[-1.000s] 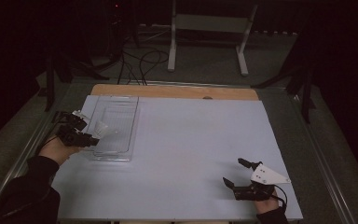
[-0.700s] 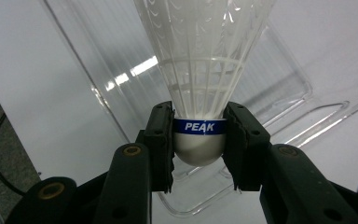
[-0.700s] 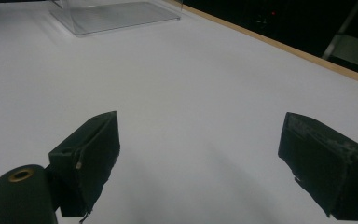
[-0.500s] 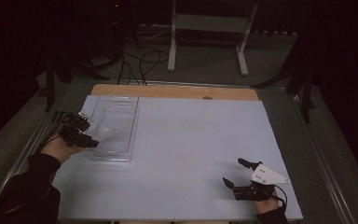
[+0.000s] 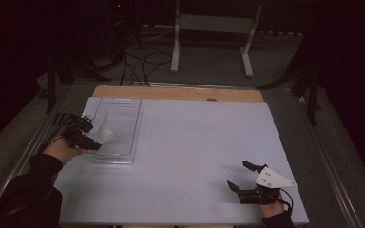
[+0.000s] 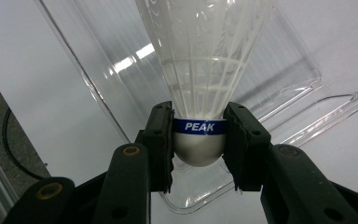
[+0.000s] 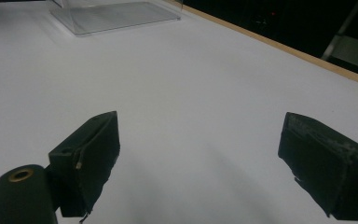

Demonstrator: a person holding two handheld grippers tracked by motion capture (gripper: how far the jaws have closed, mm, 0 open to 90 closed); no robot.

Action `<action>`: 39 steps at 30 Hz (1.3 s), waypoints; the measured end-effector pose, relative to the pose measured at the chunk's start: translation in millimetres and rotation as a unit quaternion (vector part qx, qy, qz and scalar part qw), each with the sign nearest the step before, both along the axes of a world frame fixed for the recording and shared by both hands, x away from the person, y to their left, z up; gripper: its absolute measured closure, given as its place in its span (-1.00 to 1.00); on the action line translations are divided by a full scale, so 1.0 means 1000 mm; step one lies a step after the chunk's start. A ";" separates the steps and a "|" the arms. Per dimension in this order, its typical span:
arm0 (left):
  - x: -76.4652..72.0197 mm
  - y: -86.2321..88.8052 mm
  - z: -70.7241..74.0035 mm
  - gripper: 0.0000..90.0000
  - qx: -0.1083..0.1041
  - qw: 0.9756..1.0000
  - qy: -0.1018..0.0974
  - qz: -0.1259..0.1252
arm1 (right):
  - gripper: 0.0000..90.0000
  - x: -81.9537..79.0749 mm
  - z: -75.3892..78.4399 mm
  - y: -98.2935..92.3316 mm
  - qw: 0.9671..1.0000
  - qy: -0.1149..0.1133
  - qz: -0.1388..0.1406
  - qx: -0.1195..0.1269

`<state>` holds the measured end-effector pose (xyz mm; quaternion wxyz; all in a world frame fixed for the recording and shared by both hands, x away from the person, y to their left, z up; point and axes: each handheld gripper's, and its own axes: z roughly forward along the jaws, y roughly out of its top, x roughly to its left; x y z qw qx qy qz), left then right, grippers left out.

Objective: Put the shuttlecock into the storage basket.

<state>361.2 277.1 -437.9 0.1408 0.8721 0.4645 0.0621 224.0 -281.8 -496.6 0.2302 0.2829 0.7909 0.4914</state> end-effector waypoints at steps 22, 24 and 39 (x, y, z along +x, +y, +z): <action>-0.004 -0.019 0.017 -0.29 -0.014 0.999 -0.039 0.001 | -0.72 0.000 0.000 0.000 1.000 0.001 -0.001 0.000; -0.004 -0.022 0.018 -0.39 -0.012 0.999 -0.040 0.003 | -0.72 0.000 0.000 0.000 1.000 0.000 0.000 -0.001; -0.002 -0.040 0.023 -0.99 -0.043 0.998 -0.041 -0.017 | -0.72 0.000 0.000 0.000 1.000 0.002 -0.002 0.001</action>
